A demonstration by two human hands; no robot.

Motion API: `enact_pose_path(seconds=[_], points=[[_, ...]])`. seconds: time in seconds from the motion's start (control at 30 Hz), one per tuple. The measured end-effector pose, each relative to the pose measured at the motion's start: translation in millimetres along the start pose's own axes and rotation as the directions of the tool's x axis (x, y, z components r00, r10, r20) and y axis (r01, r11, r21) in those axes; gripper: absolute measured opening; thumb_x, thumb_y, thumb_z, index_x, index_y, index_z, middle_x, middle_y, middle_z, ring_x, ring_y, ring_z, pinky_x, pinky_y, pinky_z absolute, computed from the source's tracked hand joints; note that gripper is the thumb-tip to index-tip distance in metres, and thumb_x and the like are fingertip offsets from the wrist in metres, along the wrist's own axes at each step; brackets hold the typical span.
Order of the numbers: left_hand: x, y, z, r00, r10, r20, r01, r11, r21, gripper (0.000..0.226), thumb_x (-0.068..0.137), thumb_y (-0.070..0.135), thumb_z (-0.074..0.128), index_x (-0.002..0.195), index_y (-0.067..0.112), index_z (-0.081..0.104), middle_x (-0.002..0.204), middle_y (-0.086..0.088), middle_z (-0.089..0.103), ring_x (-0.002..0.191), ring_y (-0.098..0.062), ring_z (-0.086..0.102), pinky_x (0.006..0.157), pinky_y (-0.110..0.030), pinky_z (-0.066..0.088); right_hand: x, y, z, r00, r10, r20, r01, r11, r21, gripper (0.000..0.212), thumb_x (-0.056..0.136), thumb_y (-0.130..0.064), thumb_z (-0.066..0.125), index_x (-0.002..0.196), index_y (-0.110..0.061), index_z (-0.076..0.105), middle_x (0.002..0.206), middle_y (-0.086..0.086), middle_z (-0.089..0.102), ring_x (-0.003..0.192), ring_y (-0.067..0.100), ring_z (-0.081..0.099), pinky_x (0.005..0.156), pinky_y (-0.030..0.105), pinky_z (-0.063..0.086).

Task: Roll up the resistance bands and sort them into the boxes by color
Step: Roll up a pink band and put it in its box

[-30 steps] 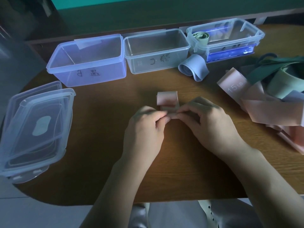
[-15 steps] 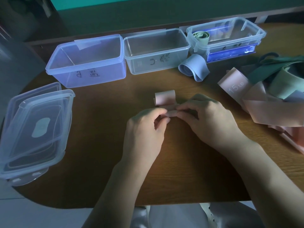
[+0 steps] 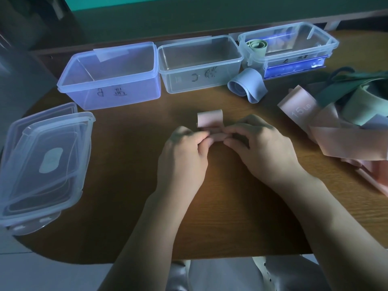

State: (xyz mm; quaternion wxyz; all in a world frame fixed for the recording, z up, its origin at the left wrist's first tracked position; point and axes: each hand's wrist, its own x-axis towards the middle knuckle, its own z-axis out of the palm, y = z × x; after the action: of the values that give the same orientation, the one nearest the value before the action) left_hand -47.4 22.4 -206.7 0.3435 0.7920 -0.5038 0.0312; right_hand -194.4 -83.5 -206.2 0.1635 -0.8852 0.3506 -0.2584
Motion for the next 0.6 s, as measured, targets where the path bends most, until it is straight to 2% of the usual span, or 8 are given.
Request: enact_pose_path(seconds=[0.07,0.13,0.2,0.27,0.37,0.43,0.53,0.6], points=[[-0.1,1.0,0.4,1.000,0.004,-0.020,-0.004,1.000,0.002,0.023,0.093,0.028,0.071,0.115,0.023,0.076,0.101,-0.003,0.068,0.085,-0.019,0.064,0.071,-0.034,0.057,2.8,-0.4,2.1,1.000,-0.003,-0.021,0.003,1.000,-0.002,0.021,0.094,-0.039,0.067,0.114,-0.035,0.073,0.109,-0.012,0.061,0.087,0.012,0.060,0.058,0.030,0.045],[0.0,1.3,0.1,0.999,0.003,-0.032,-0.004,1.000,-0.029,0.026,0.089,0.025,0.077,0.115,0.022,0.075,0.102,0.001,0.069,0.082,-0.011,0.061,0.074,-0.017,0.053,4.7,-1.1,3.6,1.000,-0.001,-0.030,0.001,1.000,-0.010,0.019,0.096,-0.041,0.065,0.113,-0.036,0.073,0.106,-0.012,0.061,0.090,0.015,0.063,0.058,0.032,0.049],[0.8,1.2,-0.3,1.000,0.008,-0.030,-0.010,0.999,-0.049,0.026,0.087,0.024,0.080,0.112,0.020,0.076,0.099,0.004,0.070,0.077,-0.004,0.055,0.072,-0.001,0.039,6.3,-1.7,3.8,0.999,-0.006,-0.037,0.005,1.000,-0.023,0.021,0.098,-0.046,0.061,0.113,-0.039,0.074,0.104,-0.011,0.060,0.090,0.016,0.064,0.059,0.035,0.052],[2.2,1.6,-0.4,1.000,0.001,-0.002,-0.001,0.999,-0.042,0.026,0.088,0.027,0.078,0.113,0.021,0.076,0.100,0.005,0.070,0.079,-0.004,0.055,0.070,0.000,0.036,7.2,-2.1,4.5,0.999,-0.025,-0.044,0.024,0.999,-0.032,0.023,0.099,-0.049,0.057,0.115,-0.043,0.072,0.103,-0.010,0.060,0.089,0.017,0.064,0.059,0.036,0.053],[5.6,1.7,0.0,0.999,-0.023,0.023,0.025,0.999,-0.047,0.028,0.090,0.030,0.075,0.118,0.024,0.074,0.106,0.003,0.069,0.089,-0.011,0.061,0.075,-0.010,0.043,7.0,-2.2,8.2,0.996,-0.041,-0.083,0.036,0.997,-0.063,0.022,0.100,-0.050,0.057,0.115,-0.046,0.071,0.103,-0.010,0.061,0.086,0.016,0.065,0.056,0.032,0.051],[9.2,1.0,0.0,0.999,-0.036,0.025,0.037,0.998,-0.058,0.028,0.091,0.028,0.075,0.118,0.024,0.075,0.106,0.002,0.069,0.091,-0.012,0.063,0.077,-0.014,0.046,7.2,-1.8,10.4,0.991,-0.036,-0.132,0.031,0.999,-0.045,0.018,0.098,-0.046,0.062,0.112,-0.041,0.073,0.099,-0.010,0.063,0.082,0.017,0.065,0.055,0.029,0.048],[14.2,-0.9,0.5,0.998,-0.051,0.027,0.053,0.995,-0.082,0.024,0.090,0.024,0.076,0.114,0.023,0.076,0.101,0.002,0.070,0.086,-0.009,0.063,0.073,-0.006,0.041,8.9,-0.9,9.7,0.990,-0.018,-0.139,0.019,1.000,0.011,0.018,0.095,-0.042,0.066,0.109,-0.034,0.074,0.090,-0.012,0.060,0.078,0.016,0.062,0.056,0.031,0.048],[16.2,-1.4,2.0,0.998,-0.058,0.019,0.059,0.994,-0.091,0.021,0.090,0.021,0.076,0.111,0.023,0.077,0.099,0.002,0.069,0.084,-0.009,0.062,0.072,-0.005,0.041,9.5,-0.2,8.1,0.993,-0.003,-0.118,0.004,1.000,0.004,0.019,0.092,-0.042,0.068,0.109,-0.035,0.073,0.092,-0.012,0.060,0.080,0.017,0.061,0.059,0.030,0.045]])
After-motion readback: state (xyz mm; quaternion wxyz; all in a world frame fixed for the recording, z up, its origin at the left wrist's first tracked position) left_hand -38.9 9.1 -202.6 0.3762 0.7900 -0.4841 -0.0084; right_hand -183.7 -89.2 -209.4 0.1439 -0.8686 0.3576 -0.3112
